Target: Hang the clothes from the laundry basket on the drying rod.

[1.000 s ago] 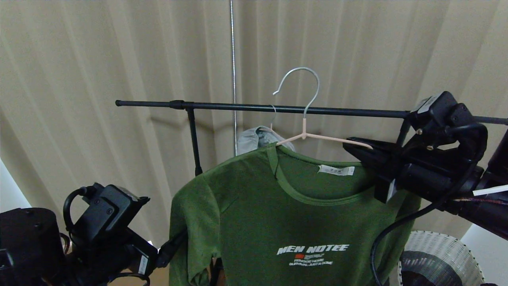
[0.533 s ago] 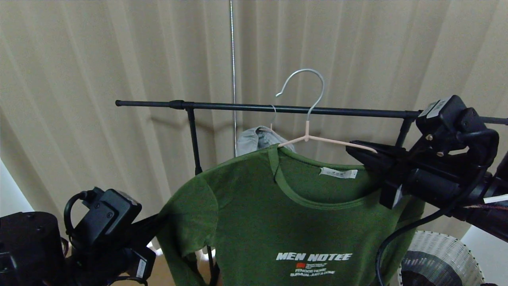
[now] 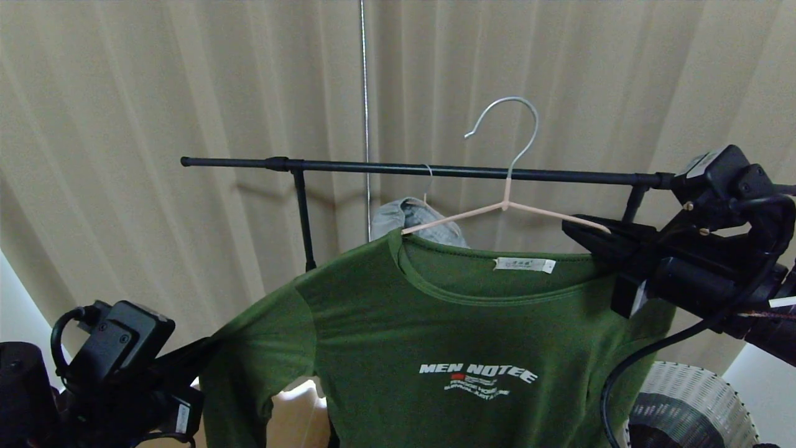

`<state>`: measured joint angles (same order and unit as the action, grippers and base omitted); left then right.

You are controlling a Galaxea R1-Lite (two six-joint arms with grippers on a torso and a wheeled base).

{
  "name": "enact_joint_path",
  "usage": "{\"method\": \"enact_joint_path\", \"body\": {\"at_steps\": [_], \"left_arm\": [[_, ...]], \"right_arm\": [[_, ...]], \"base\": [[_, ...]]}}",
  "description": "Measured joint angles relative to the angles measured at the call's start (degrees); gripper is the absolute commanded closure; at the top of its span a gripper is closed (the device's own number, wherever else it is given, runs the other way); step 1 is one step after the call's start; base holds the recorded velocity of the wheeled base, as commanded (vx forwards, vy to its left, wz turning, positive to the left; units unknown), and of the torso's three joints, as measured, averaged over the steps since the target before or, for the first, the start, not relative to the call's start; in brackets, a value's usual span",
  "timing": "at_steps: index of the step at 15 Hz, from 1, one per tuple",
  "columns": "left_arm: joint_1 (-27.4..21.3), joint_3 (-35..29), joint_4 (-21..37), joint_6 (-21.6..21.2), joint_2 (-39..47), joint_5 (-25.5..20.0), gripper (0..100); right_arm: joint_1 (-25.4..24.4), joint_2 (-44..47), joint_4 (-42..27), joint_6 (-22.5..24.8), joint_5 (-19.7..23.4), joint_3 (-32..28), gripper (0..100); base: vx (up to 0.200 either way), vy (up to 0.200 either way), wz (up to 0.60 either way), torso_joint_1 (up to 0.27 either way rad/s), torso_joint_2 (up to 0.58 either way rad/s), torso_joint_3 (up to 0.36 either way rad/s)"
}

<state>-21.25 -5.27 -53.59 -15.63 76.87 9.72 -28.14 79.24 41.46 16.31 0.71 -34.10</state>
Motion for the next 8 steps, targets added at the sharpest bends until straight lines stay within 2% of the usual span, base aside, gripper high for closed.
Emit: {"method": "enact_joint_path", "body": {"at_steps": [1, 8], "left_arm": [[0.13, 0.15, 0.0, -0.07, -0.37, -0.06, 0], [-0.11, -1.43, -0.09, 0.44, -1.4, 0.02, 0]], "right_arm": [[0.16, -0.05, 0.0, 0.07, 0.0, 0.06, 100], [0.33, -0.57, -0.33, 0.18, -0.87, 0.2, 100]], "base": [[0.0, 0.0, 0.0, 0.0, 0.0, 0.0], [0.0, 0.0, 0.0, 0.0, 0.0, 0.0]]}}
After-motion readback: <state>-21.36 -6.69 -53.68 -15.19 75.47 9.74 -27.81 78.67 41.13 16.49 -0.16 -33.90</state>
